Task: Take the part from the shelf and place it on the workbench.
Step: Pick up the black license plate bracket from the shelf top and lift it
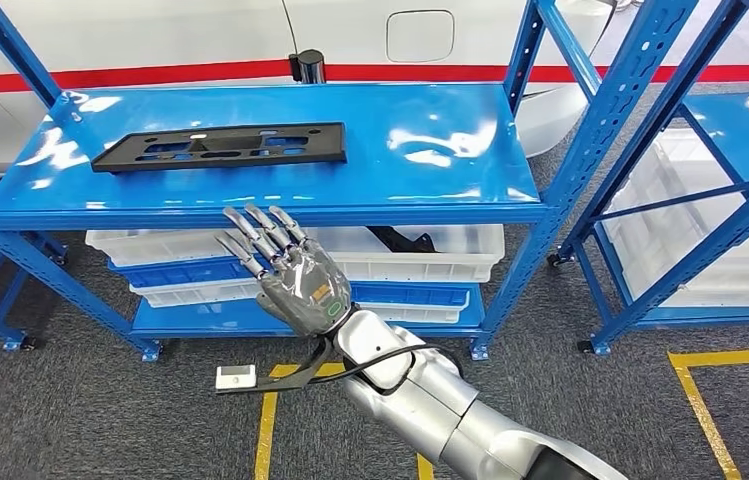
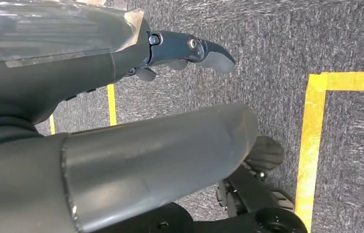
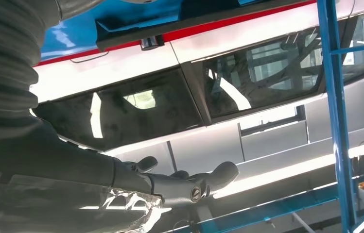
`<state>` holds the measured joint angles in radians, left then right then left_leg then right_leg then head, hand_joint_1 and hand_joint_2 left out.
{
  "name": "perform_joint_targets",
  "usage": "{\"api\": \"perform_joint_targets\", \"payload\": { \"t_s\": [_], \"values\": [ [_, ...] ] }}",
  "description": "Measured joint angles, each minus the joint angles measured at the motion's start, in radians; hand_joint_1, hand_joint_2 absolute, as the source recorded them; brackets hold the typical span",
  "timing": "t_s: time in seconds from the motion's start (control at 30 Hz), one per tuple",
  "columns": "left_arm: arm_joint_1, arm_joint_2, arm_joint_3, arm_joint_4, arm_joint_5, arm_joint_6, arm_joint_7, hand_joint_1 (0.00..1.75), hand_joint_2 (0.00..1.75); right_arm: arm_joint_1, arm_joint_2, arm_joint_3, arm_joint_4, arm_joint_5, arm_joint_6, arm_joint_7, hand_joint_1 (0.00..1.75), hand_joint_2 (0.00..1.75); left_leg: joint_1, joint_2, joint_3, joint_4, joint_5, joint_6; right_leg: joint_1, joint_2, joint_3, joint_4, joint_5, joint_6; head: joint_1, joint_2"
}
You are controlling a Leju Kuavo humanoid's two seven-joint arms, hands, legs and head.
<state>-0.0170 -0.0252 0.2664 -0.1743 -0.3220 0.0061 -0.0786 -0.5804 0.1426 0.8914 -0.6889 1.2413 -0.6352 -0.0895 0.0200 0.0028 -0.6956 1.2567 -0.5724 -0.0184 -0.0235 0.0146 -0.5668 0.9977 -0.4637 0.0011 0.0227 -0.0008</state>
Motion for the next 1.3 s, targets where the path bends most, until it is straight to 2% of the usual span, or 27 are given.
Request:
{"api": "perform_joint_targets", "payload": {
  "t_s": [0.07, 0.1, 0.13, 0.2, 0.27, 0.3, 0.37, 0.43, 0.47, 0.5, 0.53, 0.57, 0.63, 0.7, 0.8, 0.83, 0.87, 0.93, 0.97, 1.0, 1.03, 1.1, 1.13, 1.17, 1.2, 1.3],
  "values": [
    [0.000, 0.000, 0.001, 0.000, 0.000, 0.000, 0.001, 0.00, 0.00, 0.000, 0.002, 0.000, -0.001, 0.003, 0.000, -0.001, 0.00, 1.75, 0.011, -0.001, 0.036, -0.112, 0.082, -0.007, -0.003, 0.006, 0.009, 0.001, -0.008, 0.008, 0.000, 0.000],
    [-0.001, -0.001, 0.001, 0.000, 0.000, 0.000, 0.002, 0.00, 0.00, -0.001, 0.003, -0.001, -0.001, 0.005, 0.000, -0.001, 0.00, 1.75, 0.012, -0.003, 0.061, -0.171, 0.110, -0.010, -0.002, 0.009, 0.012, 0.002, -0.013, 0.014, 0.000, 0.000],
    [-0.001, -0.001, 0.001, 0.000, 0.000, 0.000, 0.002, 0.00, 0.00, -0.001, 0.004, -0.001, -0.002, 0.006, 0.000, -0.001, 0.00, 1.75, 0.012, -0.004, 0.081, -0.212, 0.123, -0.009, 0.001, 0.011, 0.012, 0.003, -0.016, 0.021, -0.001, 0.000],
    [-0.003, -0.003, 0.002, 0.001, 0.000, 0.001, 0.003, 0.00, 0.00, -0.002, 0.004, -0.002, -0.003, 0.008, 0.001, -0.001, 0.00, 1.75, 0.006, -0.006, 0.094, -0.238, 0.118, 0.000, 0.006, 0.013, 0.010, 0.002, -0.017, 0.033, -0.001, 0.000],
    [-0.003, -0.004, 0.002, 0.001, -0.001, 0.001, 0.004, 0.00, 0.00, -0.002, 0.004, -0.003, -0.005, 0.009, 0.004, -0.002, 0.00, 1.75, 0.004, -0.005, 0.097, -0.243, 0.117, 0.017, 0.003, 0.009, 0.005, 0.004, -0.022, 0.043, 0.000, 0.000],
    [-0.003, -0.004, 0.002, 0.001, -0.001, 0.001, 0.004, 0.00, 0.00, -0.003, 0.004, -0.004, -0.006, 0.009, 0.005, -0.003, 0.00, 1.75, 0.004, -0.005, 0.100, -0.245, 0.117, 0.026, 0.002, 0.005, -0.004, 0.023, -0.031, 0.045, 0.000, 0.000],
    [-0.003, -0.005, 0.003, 0.001, -0.002, 0.001, 0.003, 0.00, 0.00, -0.005, 0.003, -0.007, -0.006, 0.008, 0.007, -0.004, 0.00, 1.75, 0.002, -0.003, 0.106, -0.248, 0.115, 0.041, 0.002, -0.004, -0.058, 0.126, -0.070, 0.040, 0.001, 0.000],
    [-0.003, -0.004, 0.005, 0.001, -0.002, 0.001, 0.002, 0.00, 0.00, -0.003, 0.000, -0.009, -0.006, 0.007, 0.008, -0.004, 0.00, 1.75, -0.004, -0.002, 0.109, -0.248, 0.111, 0.050, 0.004, -0.005, -0.138, 0.265, -0.109, 0.035, 0.001, 0.000],
    [-0.003, -0.004, 0.006, 0.001, -0.002, 0.001, 0.002, 0.00, 0.00, -0.001, -0.001, -0.009, -0.006, 0.007, 0.008, -0.004, 0.00, 1.75, -0.007, -0.002, 0.111, -0.248, 0.108, 0.053, 0.005, -0.005, -0.164, 0.302, -0.112, 0.036, 0.001, 0.000],
    [-0.003, -0.004, 0.006, 0.001, -0.002, 0.001, 0.002, 0.00, 0.00, 0.000, -0.003, -0.009, -0.006, 0.007, 0.009, -0.004, 0.00, 1.75, -0.010, -0.003, 0.115, -0.248, 0.106, 0.055, 0.007, -0.005, -0.171, 0.300, -0.100, 0.040, 0.001, 0.000],
    [-0.003, -0.005, 0.006, 0.001, -0.002, 0.000, 0.002, 0.00, 0.00, 0.000, -0.003, -0.009, -0.006, 0.008, 0.009, -0.003, 0.00, 1.75, -0.012, -0.004, 0.120, -0.248, 0.102, 0.055, 0.009, -0.005, -0.156, 0.255, -0.073, 0.045, 0.001, 0.000],
    [-0.003, -0.006, 0.006, 0.001, -0.002, 0.000, 0.002, 0.00, 0.00, 0.000, -0.003, -0.009, -0.006, 0.009, 0.009, -0.003, 0.00, 1.75, -0.013, -0.005, 0.126, -0.248, 0.099, 0.055, 0.012, -0.006, -0.126, 0.184, -0.039, 0.047, 0.001, 0.000],
    [-0.003, -0.008, 0.006, 0.001, -0.003, 0.000, 0.002, 0.00, 0.00, -0.001, -0.003, -0.010, -0.006, 0.010, 0.009, -0.001, 0.00, 1.75, -0.019, -0.006, 0.135, -0.247, 0.089, 0.049, 0.021, -0.009, -0.068, 0.056, 0.011, 0.040, 0.001, 0.000],
    [-0.004, -0.009, 0.007, 0.001, -0.003, -0.001, 0.002, 0.00, 0.00, -0.001, -0.003, -0.011, -0.007, 0.010, 0.009, 0.000, 0.00, 1.75, -0.022, -0.006, 0.138, -0.248, 0.081, 0.041, 0.027, -0.010, -0.046, 0.015, 0.022, 0.024, 0.000, 0.000],
    [-0.005, -0.009, 0.007, 0.000, -0.003, 0.000, 0.002, 0.00, 0.00, 0.000, 0.000, -0.013, -0.008, 0.012, 0.008, 0.001, 0.00, 1.75, -0.018, -0.005, 0.139, -0.236, 0.065, 0.025, 0.019, -0.006, -0.031, 0.004, 0.021, 0.004, 0.000, 0.000],
    [-0.005, -0.009, 0.007, 0.000, -0.004, 0.000, 0.002, 0.00, 0.00, 0.000, 0.002, -0.014, -0.009, 0.013, 0.008, 0.001, 0.00, 1.75, -0.016, -0.005, 0.128, -0.206, 0.050, 0.018, 0.014, -0.006, -0.022, 0.000, 0.019, -0.003, -0.001, 0.000],
    [-0.005, -0.009, 0.007, 0.000, -0.004, 0.000, 0.002, 0.00, 0.00, 0.000, 0.005, -0.015, -0.009, 0.013, 0.008, 0.001, 0.00, 1.75, -0.013, -0.006, 0.102, -0.155, 0.027, 0.012, 0.011, -0.005, -0.014, -0.002, 0.016, -0.010, -0.002, 0.000],
    [-0.004, -0.009, 0.007, 0.000, -0.004, 0.000, 0.002, 0.00, 0.00, 0.003, 0.008, -0.015, -0.009, 0.014, 0.010, 0.002, 0.00, 1.75, -0.007, -0.006, 0.024, -0.021, -0.021, -0.001, 0.011, -0.005, -0.005, -0.002, 0.007, -0.019, -0.002, 0.000],
    [-0.002, -0.009, 0.007, 0.000, -0.004, 0.000, 0.002, 0.00, 0.00, 0.005, 0.008, -0.015, -0.009, 0.014, 0.012, 0.002, 0.00, 1.75, -0.003, -0.006, -0.009, 0.024, -0.028, -0.006, 0.011, -0.003, -0.001, -0.002, 0.003, -0.019, -0.003, 0.000],
    [-0.002, -0.009, 0.007, 0.000, -0.004, 0.000, 0.002, 0.00, 0.00, 0.008, 0.008, -0.015, -0.009, 0.015, 0.014, 0.002, 0.00, 1.75, 0.001, -0.005, -0.025, 0.033, -0.014, -0.010, 0.010, -0.002, 0.004, -0.002, -0.003, -0.017, -0.003, 0.000],
    [-0.001, -0.009, 0.007, 0.000, -0.003, 0.000, 0.002, 0.00, 0.00, 0.009, 0.009, -0.015, -0.009, 0.015, 0.016, 0.002, 0.00, 1.75, 0.005, -0.005, -0.020, 0.002, 0.019, -0.013, 0.008, 0.001, 0.011, -0.002, -0.008, -0.013, -0.003, 0.000],
    [-0.002, -0.009, 0.008, 0.000, -0.003, 0.000, 0.002, 0.00, 0.00, 0.011, 0.011, -0.016, -0.009, 0.015, 0.017, 0.003, 0.00, 1.75, 0.012, -0.004, 0.036, -0.131, 0.100, -0.017, 0.007, 0.004, 0.028, -0.001, -0.023, -0.001, -0.002, 0.000],
    [-0.002, -0.009, 0.008, 0.000, -0.003, 0.000, 0.002, 0.00, 0.00, 0.010, 0.012, -0.016, -0.010, 0.016, 0.018, 0.003, 0.00, 1.75, 0.012, -0.005, 0.065, -0.188, 0.121, -0.015, 0.010, 0.005, 0.032, -0.001, -0.031, 0.007, -0.003, 0.000],
    [-0.003, -0.010, 0.008, 0.001, -0.003, 0.000, 0.002, 0.00, 0.00, 0.010, 0.012, -0.016, -0.010, 0.016, 0.021, 0.004, 0.00, 1.75, 0.011, -0.006, 0.085, -0.225, 0.127, -0.010, 0.013, 0.005, 0.034, -0.002, -0.038, 0.014, -0.003, 0.000],
    [-0.003, -0.010, 0.008, 0.001, -0.003, 0.000, 0.002, 0.00, 0.00, 0.009, 0.012, -0.016, -0.012, 0.018, 0.024, 0.005, 0.00, 1.75, 0.008, -0.007, 0.093, -0.236, 0.119, -0.002, 0.016, 0.005, 0.037, -0.001, -0.040, 0.021, -0.003, 0.000],
    [-0.002, -0.012, 0.008, 0.001, -0.003, 0.001, 0.003, 0.00, 0.00, 0.008, 0.012, -0.017, -0.017, 0.025, 0.032, 0.010, 0.00, 1.75, 0.005, -0.007, 0.106, -0.244, 0.109, 0.027, 0.014, 0.002, 0.043, 0.013, -0.048, 0.037, -0.002, 0.000]
  ]
}}
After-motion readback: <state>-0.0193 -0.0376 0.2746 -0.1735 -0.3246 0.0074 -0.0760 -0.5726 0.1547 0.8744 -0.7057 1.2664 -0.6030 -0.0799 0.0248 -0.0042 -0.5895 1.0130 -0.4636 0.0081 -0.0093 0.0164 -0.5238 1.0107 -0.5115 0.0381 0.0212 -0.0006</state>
